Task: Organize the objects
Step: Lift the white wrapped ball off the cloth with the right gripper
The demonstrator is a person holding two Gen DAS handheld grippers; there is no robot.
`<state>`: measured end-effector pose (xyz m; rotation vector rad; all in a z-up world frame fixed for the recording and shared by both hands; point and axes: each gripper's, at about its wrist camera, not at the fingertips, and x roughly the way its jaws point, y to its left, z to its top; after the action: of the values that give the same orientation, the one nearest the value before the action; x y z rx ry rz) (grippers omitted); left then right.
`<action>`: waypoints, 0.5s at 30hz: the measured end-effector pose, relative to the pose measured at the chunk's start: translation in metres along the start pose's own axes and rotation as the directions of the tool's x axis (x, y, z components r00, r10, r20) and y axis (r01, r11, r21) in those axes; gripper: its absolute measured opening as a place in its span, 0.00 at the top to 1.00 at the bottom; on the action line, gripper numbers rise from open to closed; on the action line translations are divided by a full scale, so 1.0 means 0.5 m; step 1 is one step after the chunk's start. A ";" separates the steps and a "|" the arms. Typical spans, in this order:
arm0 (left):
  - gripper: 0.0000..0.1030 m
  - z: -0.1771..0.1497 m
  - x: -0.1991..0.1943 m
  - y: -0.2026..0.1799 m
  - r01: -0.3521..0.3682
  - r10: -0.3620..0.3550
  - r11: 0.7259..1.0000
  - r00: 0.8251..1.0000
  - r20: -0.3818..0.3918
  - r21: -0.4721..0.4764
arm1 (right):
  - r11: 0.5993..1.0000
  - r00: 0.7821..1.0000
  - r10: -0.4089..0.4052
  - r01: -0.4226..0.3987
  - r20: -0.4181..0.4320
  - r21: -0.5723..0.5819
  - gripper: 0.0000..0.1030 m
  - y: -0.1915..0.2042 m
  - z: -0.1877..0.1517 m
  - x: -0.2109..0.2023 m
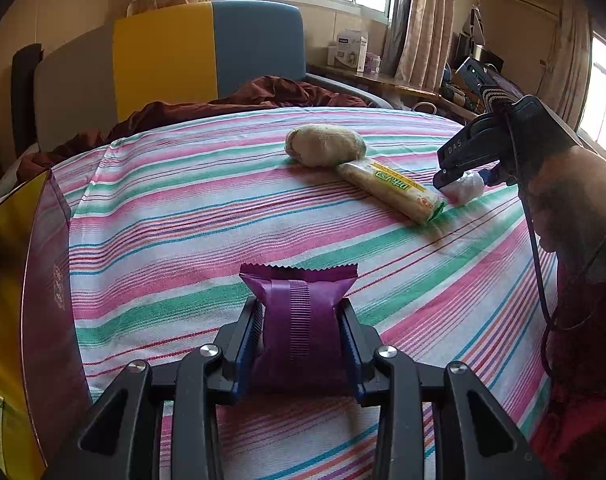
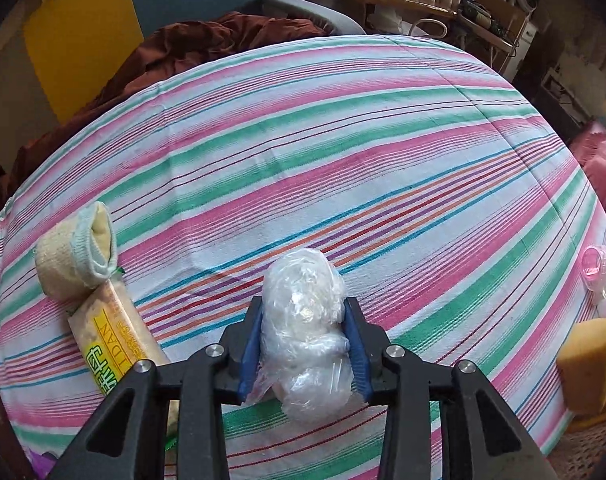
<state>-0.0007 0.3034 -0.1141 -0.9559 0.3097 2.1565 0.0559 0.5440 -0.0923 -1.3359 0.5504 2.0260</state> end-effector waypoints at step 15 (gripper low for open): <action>0.64 -0.003 -0.003 -0.004 -0.011 0.011 1.000 1.000 0.003 0.012 | 1.000 1.000 -0.021 0.021 0.004 -0.016 0.62 0.006 -0.003 -0.007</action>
<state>0.0023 0.3031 -0.1139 -0.9459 0.3265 2.1639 0.0558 0.5398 -0.0895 -1.3419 0.5176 2.0196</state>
